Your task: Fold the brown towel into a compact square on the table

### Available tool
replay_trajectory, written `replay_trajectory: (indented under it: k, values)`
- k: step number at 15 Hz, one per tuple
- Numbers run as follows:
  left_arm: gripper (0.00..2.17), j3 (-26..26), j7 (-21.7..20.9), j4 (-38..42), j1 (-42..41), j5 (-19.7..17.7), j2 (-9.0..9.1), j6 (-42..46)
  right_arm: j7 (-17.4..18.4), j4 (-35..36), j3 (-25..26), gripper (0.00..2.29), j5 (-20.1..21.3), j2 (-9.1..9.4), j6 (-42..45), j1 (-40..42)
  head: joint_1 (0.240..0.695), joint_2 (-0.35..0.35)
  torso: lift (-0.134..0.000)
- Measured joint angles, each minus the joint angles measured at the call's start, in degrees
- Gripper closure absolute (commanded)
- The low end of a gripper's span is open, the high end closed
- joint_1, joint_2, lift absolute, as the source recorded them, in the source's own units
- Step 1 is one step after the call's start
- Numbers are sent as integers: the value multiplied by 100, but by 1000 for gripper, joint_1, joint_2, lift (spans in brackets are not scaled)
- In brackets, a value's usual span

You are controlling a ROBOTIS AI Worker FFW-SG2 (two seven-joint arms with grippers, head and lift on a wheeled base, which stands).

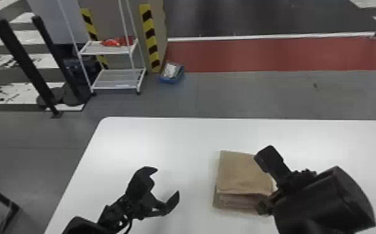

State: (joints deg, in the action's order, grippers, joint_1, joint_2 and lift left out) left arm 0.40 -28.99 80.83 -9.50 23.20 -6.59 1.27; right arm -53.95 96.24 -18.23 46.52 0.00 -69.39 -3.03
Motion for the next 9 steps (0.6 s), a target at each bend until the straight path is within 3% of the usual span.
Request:
replay_trajectory:
  k: [2,4,7,9]
  values:
    - [43,-12,1,-9,0,0,0,0,160,-222,209,1602,30,0,71,-188,695,51,0]
    - [43,-14,1,-26,1,0,0,0,22,-250,404,1602,-19,0,106,-235,695,36,0]
    - [43,-7,-1,-33,4,0,-5,0,-603,591,577,1598,-269,0,11,106,695,64,0]
    - [43,-6,-9,-33,9,4,-6,0,-585,1069,735,1602,-605,0,-263,180,695,78,0]
